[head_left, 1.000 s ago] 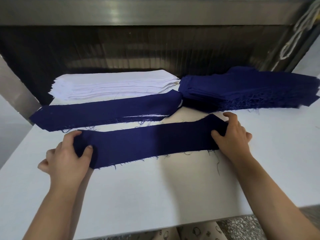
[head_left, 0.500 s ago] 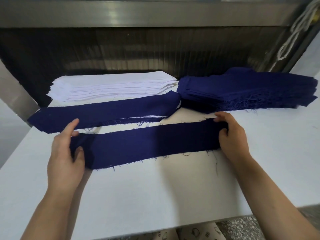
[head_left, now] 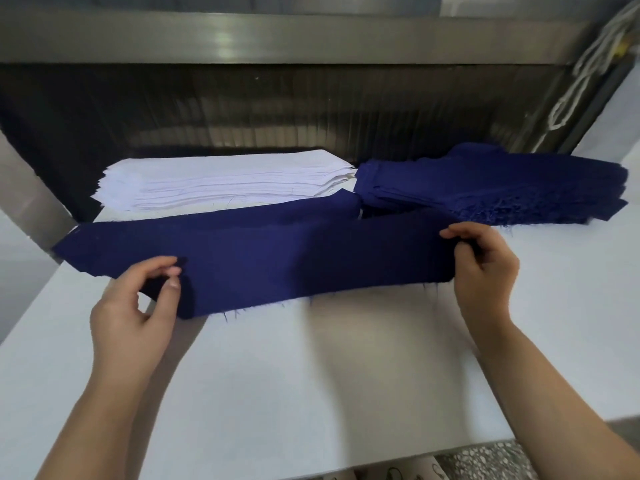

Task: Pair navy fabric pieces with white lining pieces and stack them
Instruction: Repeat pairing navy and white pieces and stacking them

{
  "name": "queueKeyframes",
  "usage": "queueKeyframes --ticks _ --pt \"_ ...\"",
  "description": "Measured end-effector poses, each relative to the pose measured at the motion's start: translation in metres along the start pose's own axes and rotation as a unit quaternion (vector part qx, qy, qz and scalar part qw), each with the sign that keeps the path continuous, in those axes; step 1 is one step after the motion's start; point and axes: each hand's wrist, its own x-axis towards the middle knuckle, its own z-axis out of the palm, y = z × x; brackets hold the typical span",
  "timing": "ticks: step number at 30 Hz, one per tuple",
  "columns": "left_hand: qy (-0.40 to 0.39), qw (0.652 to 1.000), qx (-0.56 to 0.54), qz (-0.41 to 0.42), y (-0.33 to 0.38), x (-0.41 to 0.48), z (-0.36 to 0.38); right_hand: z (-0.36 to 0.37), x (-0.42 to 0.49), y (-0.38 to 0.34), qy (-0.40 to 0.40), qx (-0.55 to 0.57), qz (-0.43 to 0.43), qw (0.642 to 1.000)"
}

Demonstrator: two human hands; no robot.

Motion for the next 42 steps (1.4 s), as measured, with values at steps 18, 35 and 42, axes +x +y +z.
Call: queueKeyframes --ticks 18,35,42 --pt "0.055 0.987 0.147 -0.03 -0.039 0.104 0.016 0.114 0.042 0.0 -0.182 -0.071 0.023 0.98" --pt "0.026 0.947 0.304 -0.099 -0.077 0.114 0.016 0.152 0.034 0.003 -0.274 -0.226 -0.014 0.935" --pt "0.004 0.947 0.318 -0.044 -0.058 0.103 0.033 0.132 0.033 -0.007 -0.256 -0.303 -0.08 0.914"
